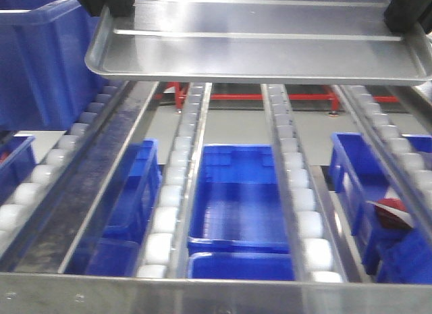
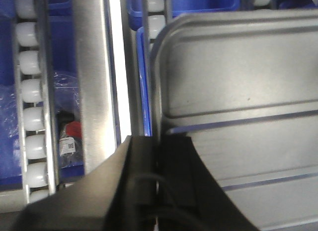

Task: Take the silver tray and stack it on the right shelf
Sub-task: 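Hold the tray raised with both grippers while the base drives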

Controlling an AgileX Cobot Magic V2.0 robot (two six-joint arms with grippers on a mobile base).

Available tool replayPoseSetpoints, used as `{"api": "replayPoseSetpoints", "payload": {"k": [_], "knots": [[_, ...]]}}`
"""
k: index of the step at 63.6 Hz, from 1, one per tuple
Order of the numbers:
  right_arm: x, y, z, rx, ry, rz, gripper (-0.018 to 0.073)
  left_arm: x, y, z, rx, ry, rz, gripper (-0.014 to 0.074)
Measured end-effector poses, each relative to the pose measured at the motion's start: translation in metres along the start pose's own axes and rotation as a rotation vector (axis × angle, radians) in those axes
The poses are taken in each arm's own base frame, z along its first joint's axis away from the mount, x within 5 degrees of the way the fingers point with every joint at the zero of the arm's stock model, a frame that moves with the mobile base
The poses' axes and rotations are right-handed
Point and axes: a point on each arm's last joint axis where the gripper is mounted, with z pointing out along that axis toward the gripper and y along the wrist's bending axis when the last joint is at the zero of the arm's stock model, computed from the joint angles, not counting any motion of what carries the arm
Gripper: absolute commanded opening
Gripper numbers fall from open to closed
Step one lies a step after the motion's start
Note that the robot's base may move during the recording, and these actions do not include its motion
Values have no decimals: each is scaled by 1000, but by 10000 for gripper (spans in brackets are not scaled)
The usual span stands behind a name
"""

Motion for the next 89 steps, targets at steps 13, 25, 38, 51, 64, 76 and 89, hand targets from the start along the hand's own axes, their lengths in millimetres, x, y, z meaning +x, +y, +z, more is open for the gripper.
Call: {"api": "replayPoseSetpoints", "payload": {"k": [13,25,38,51,64,76,89], "knots": [[0,0,0,0,0,-2,57,0,0,0,0,0,0,-93],[0,0,0,0,0,-2,57,0,0,0,0,0,0,-93],[0,0,0,0,0,-2,57,0,0,0,0,0,0,-93],[0,0,0,0,0,-2,57,0,0,0,0,0,2,-93],[0,0,0,0,0,-2,57,0,0,0,0,0,2,-93],[0,0,0,0,0,-2,57,0,0,0,0,0,2,-93],[0,0,0,0,0,-2,57,0,0,0,0,0,2,-93]]}}
